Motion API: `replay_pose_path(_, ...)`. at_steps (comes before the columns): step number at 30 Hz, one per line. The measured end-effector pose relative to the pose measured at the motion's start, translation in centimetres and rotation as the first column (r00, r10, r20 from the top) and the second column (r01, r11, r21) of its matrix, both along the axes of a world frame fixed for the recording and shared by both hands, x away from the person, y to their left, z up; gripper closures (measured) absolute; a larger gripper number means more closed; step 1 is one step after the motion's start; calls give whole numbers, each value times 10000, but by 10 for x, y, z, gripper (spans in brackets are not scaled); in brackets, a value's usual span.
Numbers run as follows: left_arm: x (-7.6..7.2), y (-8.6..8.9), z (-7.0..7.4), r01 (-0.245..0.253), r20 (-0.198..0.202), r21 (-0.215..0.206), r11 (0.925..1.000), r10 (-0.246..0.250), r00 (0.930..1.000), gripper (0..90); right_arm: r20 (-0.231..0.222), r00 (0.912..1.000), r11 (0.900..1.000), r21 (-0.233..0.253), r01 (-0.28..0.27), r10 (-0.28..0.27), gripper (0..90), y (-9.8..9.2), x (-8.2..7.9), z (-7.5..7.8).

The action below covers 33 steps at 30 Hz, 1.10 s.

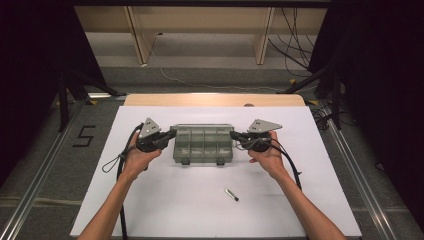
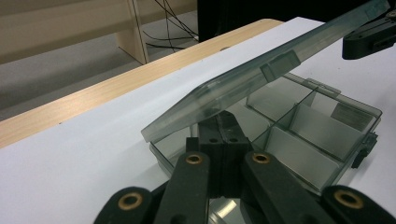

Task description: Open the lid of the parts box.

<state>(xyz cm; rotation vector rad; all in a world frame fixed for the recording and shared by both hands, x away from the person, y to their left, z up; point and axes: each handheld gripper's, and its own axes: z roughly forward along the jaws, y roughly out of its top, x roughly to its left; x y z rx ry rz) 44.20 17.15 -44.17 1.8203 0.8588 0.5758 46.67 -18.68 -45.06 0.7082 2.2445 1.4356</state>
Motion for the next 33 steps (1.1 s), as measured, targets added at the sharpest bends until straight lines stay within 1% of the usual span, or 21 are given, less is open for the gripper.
replay_pose_path(4,0,1,0,2,16,25,10000,-2,10000,893,-226,9997,10000,-2,-83,83,900,-2,-1,1)
replay_pose_path(5,0,1,0,-3,8,-6,10000,3,10000,893,-214,9997,9999,-77,-142,140,899,-3,0,2)
replay_pose_path(6,0,2,1,-51,35,-31,10000,51,10000,893,-369,9993,9992,-396,-74,60,868,-7,-2,3)
replay_pose_path(7,1,2,1,-22,44,-50,10000,22,10000,893,-369,9993,9992,-396,-74,60,868,-7,-2,3)
replay_pose_path(8,0,3,1,-129,58,-23,9999,129,9999,893,-105,9999,9965,-835,-1,-8,772,-10,-4,5)
replay_pose_path(10,1,3,1,-151,59,-24,9999,151,9999,893,-119,9997,9956,-910,221,-232,617,-11,-4,7)
replay_pose_path(11,1,4,1,-177,27,-49,9998,177,9998,893,-89,9994,9954,-893,337,-346,576,-12,-2,9)
replay_pose_path(12,1,4,1,-177,27,-49,9998,177,9998,893,-89,9994,9954,-893,337,-346,576,-12,-2,9)
replay_pose_path(13,1,4,1,-170,32,-29,9999,170,9998,893,-221,9991,9962,-800,345,-364,547,-12,-2,10)
replay_pose_path(14,1,3,1,-178,35,-23,9998,178,9998,893,-54,9990,9941,-987,444,-452,486,-12,0,12)
replay_pose_path(15,1,3,1,-199,42,-45,9998,199,9998,892,-185,9989,9942,-994,418,-439,400,-11,5,15)
replay_pose_path(16,1,3,1,-211,44,-53,9998,211,9998,892,-185,9989,9942,-994,418,-439,400,-11,5,15)
replay_pose_path(17,1,3,2,-226,52,-58,9997,226,9997,890,24,9989,9942,-974,458,-458,345,-8,10,18)
replay_pose_path(21,1,3,2,-245,63,-22,9997,245,9997,883,102,9986,9928,-1070,530,-522,302,-2,17,21)
replay_pose_path(24,2,4,2,-287,33,-53,9996,287,9996,875,195,9989,9891,-1400,446,-423,301,3,23,21)
replay_pose_path(25,2,4,2,-296,29,-51,9995,297,9996,873,180,9989,9882,-1468,444,-422,321,5,24,20)
replay_pose_path(26,2,5,1,-302,25,-39,9995,302,9995,871,245,9992,9892,-1425,345,-313,408,7,27,19)
replay_pose_path(29,2,5,1,-312,15,-18,9995,313,9995,870,157,9998,9901,-1395,170,-150,458,8,29,18)
replay_pose_path(30,2,5,0,-342,-34,-24,9994,342,9994,867,377,9992,9870,-1598,188,-129,500,9,29,17)
replay_pose_path(31,2,5,0,-342,-34,-24,9994,342,9994,863,389,9992,9872,-1584,187,-127,514,9,30,16)
replay_pose_path(33,3,5,-2,-344,-107,56,9994,344,9994,845,732,9973,9891,-1465,153,-46,569,9,31,17)
